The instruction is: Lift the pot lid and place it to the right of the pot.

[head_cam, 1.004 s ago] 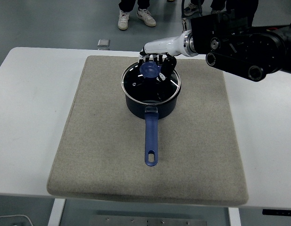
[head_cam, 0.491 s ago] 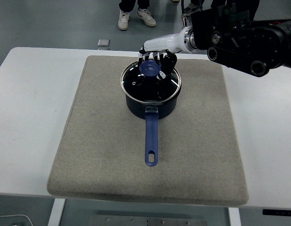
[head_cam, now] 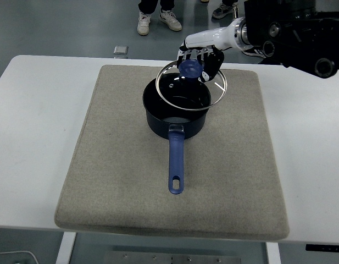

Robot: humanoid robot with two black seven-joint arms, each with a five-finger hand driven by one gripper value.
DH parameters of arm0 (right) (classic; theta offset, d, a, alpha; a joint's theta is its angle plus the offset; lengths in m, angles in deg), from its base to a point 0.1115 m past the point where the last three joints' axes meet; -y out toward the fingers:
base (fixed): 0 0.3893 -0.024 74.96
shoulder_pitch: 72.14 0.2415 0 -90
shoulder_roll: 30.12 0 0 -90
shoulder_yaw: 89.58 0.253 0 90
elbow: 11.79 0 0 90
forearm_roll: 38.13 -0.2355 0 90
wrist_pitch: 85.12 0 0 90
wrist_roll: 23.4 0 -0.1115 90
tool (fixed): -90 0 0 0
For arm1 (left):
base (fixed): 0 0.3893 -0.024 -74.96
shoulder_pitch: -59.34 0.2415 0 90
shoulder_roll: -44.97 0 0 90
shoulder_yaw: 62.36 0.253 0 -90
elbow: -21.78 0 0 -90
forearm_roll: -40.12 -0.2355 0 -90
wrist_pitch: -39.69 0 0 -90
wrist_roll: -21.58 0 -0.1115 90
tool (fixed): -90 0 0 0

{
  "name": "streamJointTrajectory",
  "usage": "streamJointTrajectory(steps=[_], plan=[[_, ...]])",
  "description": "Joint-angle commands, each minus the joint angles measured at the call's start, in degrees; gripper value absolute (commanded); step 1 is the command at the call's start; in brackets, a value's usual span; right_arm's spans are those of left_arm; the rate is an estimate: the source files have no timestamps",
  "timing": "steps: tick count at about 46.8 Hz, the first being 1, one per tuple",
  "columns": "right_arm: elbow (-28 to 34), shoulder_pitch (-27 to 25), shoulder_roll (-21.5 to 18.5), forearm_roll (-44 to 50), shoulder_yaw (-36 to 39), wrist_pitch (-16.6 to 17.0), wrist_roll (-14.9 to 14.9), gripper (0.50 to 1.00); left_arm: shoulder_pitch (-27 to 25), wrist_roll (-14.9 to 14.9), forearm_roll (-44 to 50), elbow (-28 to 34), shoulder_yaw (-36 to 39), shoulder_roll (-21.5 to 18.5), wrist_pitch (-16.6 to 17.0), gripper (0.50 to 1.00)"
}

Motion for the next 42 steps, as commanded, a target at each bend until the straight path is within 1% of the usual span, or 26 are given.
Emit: streamJointTrajectory(steps=[1, 14, 22, 32, 36, 42], plan=[[0.13, -0.03, 1.51, 0.24, -0.23, 0.05, 0.01, 0.500, 0.01, 0.00, 0.00, 0.00, 0.05, 0.00, 0.00, 1.000], [2.32, -0.99, 5.55, 0.33, -1.64, 1.19, -0.08, 0.500, 0.01, 0.00, 0.00, 0.00, -0.04, 0.00, 0.00, 1.000], [3.03, -2.22, 7.66, 0.41, -1.64, 1.28, -0.08, 0.500, 0.01, 0.00, 0.00, 0.00, 0.05, 0.00, 0.00, 1.000], [5.13, -4.68, 8.89, 0.41, -1.55, 1.19, -0.17, 0.500, 0.01, 0.00, 0.00, 0.00, 0.05, 0.00, 0.00, 1.000], [5.75, -5.82, 9.51, 0.50, -1.55, 1.10, -0.96, 0.500, 0.01, 0.00, 0.00, 0.00, -0.04, 0.00, 0.00, 1.000], [6.01, -6.61, 9.69, 0.50, -1.55, 0.75, -1.14, 0.500, 0.01, 0.00, 0.00, 0.00, -0.04, 0.00, 0.00, 1.000]])
